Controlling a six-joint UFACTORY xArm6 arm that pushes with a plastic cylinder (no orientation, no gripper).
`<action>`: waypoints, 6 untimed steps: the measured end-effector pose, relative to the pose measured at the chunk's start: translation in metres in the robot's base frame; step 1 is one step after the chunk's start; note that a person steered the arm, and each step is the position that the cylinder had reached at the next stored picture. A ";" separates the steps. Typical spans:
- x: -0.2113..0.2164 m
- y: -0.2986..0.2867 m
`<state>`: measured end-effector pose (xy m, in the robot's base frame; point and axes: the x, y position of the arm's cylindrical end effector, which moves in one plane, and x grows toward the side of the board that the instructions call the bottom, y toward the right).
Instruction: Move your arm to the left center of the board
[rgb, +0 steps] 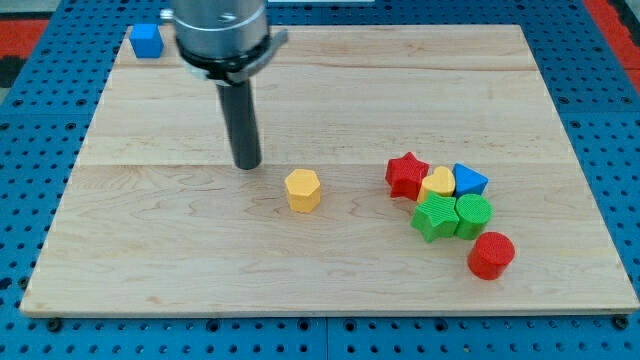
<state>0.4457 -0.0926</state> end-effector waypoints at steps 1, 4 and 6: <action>0.031 0.057; 0.075 0.092; 0.098 0.118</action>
